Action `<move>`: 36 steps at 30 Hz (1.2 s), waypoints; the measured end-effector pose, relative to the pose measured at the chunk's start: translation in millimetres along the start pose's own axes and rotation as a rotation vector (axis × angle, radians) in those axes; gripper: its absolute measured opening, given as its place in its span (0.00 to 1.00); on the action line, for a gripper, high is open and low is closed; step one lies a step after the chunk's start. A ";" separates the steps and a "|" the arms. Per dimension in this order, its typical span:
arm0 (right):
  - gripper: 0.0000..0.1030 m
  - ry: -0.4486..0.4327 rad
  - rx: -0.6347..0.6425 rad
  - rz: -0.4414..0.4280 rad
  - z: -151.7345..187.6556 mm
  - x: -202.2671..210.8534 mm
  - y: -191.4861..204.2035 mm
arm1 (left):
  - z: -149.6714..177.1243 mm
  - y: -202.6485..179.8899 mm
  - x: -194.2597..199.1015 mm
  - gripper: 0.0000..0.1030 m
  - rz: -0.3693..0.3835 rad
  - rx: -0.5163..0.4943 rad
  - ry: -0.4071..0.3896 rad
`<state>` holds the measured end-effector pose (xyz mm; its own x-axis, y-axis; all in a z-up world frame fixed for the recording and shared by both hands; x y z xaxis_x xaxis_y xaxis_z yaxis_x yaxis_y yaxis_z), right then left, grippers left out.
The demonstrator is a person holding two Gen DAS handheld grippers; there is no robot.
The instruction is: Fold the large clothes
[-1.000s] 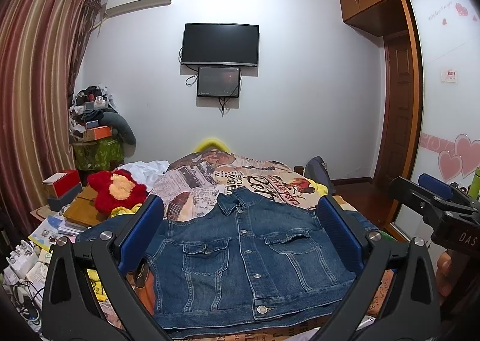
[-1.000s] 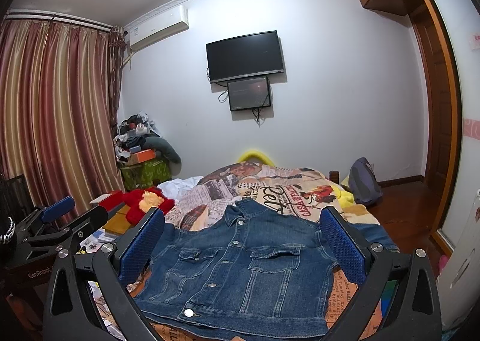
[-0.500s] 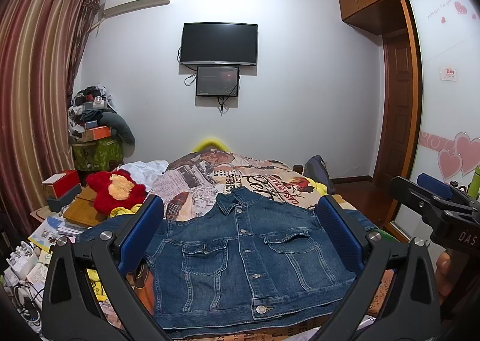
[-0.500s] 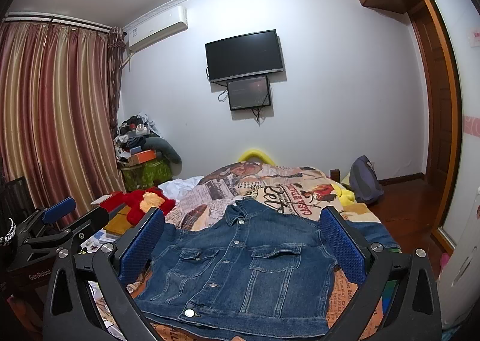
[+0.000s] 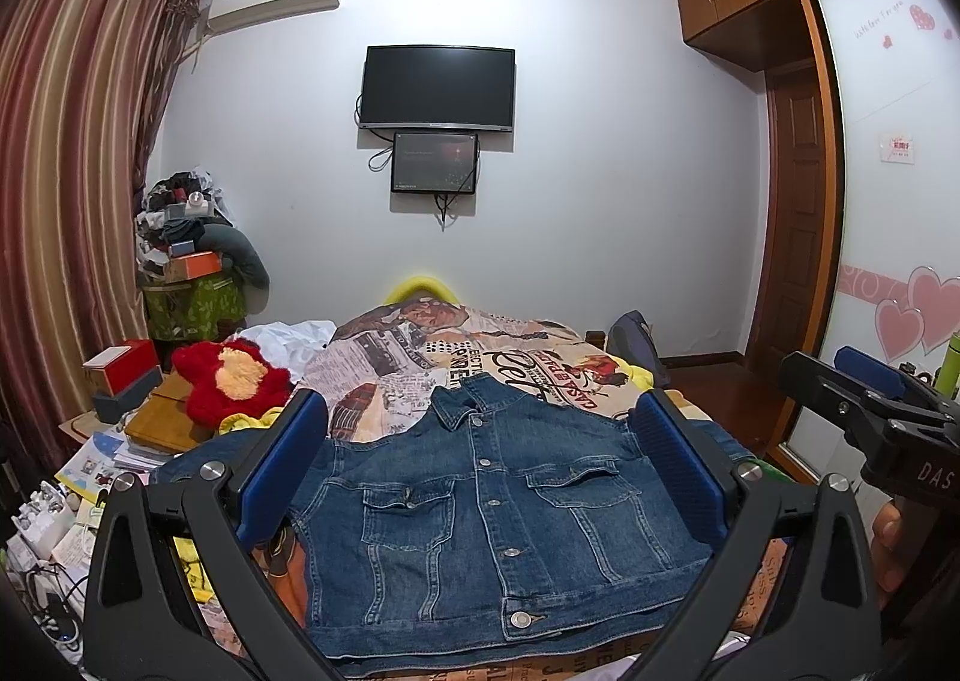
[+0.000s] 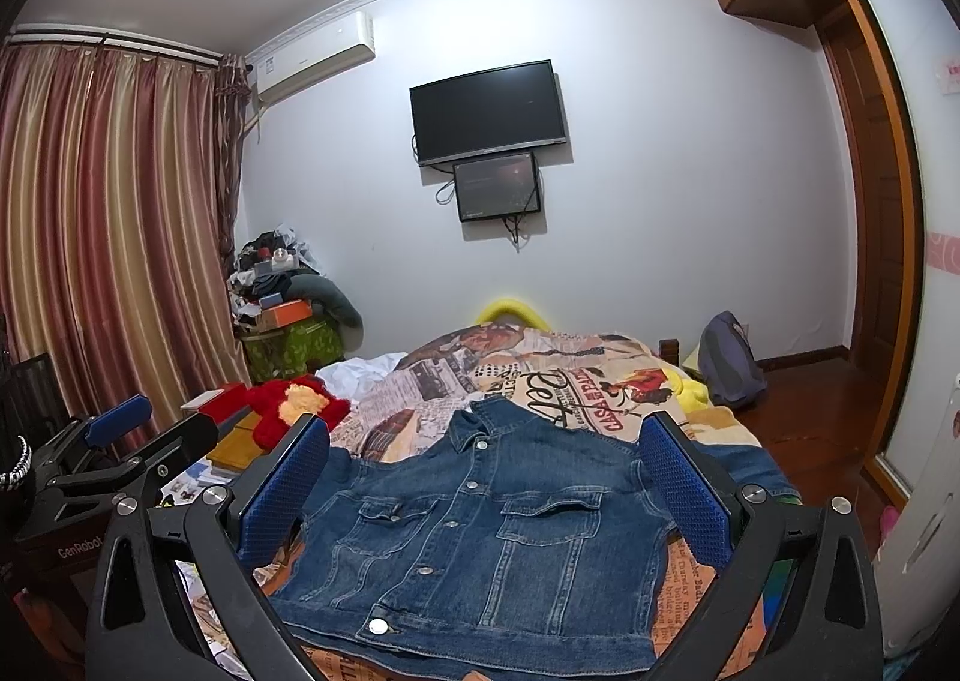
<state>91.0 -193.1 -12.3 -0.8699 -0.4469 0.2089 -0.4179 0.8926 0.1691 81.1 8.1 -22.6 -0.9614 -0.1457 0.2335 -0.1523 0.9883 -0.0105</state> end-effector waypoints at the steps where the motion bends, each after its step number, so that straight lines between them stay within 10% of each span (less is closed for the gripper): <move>1: 1.00 0.000 0.001 -0.001 -1.1 0.2 -2.0 | 0.0 0.0 0.0 1.00 0.001 0.001 0.000; 22: 1.00 0.046 0.002 0.015 -6.1 -17.7 -6.2 | 3.9 13.3 -25.1 1.00 -0.009 0.021 0.034; 36: 1.00 0.138 0.062 0.048 -15.4 -124.7 -29.0 | 1.3 69.9 -127.4 1.00 -0.127 0.071 0.100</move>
<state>215.6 -164.2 -28.5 -0.8469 -0.4036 0.3462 -0.3955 0.9133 0.0972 192.7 95.7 -54.3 -0.9064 -0.2600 0.3329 -0.2898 0.9562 -0.0423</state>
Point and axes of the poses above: each gripper's, at about its wrist camera, not at the fingertips, and x roughly against the way its jaws point, y to its left, z to its underside, the point moved 7 cm from there along -x, roughly the way its jaws point, and after that the axes turned 9 degrees about -z, right-handed, at the moved point
